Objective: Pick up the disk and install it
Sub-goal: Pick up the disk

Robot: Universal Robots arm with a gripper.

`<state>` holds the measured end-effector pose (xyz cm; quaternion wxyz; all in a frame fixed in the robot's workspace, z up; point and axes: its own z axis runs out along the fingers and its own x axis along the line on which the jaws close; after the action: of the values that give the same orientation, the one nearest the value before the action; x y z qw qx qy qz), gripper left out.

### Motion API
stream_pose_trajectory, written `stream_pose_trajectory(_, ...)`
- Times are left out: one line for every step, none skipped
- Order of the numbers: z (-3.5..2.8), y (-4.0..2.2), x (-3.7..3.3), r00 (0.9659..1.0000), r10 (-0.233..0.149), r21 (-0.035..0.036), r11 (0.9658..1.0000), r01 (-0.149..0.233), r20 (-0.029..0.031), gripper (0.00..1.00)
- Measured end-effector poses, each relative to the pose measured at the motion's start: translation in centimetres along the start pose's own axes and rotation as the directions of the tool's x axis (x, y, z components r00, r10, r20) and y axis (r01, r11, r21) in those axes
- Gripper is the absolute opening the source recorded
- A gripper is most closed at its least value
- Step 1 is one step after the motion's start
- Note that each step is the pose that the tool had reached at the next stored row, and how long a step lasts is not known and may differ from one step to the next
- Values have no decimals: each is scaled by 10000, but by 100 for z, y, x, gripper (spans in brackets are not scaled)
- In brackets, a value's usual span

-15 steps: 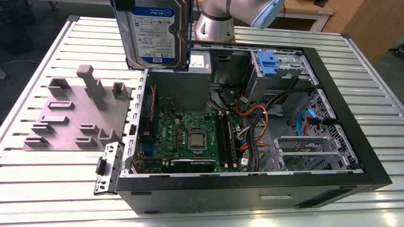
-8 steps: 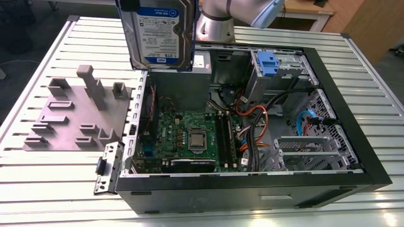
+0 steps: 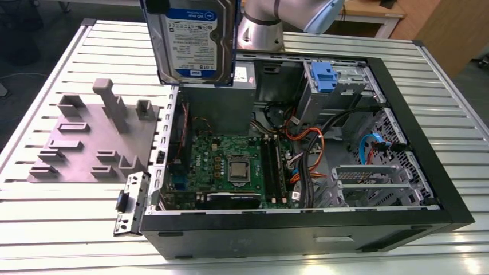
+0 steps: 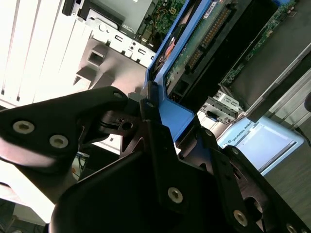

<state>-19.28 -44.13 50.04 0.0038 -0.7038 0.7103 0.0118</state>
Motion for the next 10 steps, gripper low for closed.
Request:
stream_pose_trajectory(0,-6,0,10000,-2,0,10000,2,0,36)
stream_pose_trajectory(0,-14,-1,10000,-1,0,10000,1,-1,36)
stream_pose_trajectory(0,-23,0,10000,0,0,10000,0,0,36)
stream_pose_trajectory(-1,-33,0,10000,0,0,10000,0,-1,36)
stream_pose_trajectory(0,-43,0,10000,-1,0,10000,1,0,36)
stream_pose_trajectory(-1,-57,-1,10000,0,0,10000,0,0,36)
stream_pose_trajectory(-1,-71,-1,10000,0,0,10000,0,0,36)
stream_pose_trajectory(-1,-85,-1,10000,0,0,10000,0,0,36)
stream_pose_trajectory(-1,-99,-1,10000,0,0,10000,0,0,36)
stream_pose_trajectory(-1,-114,-1,10000,0,0,10000,0,0,36)
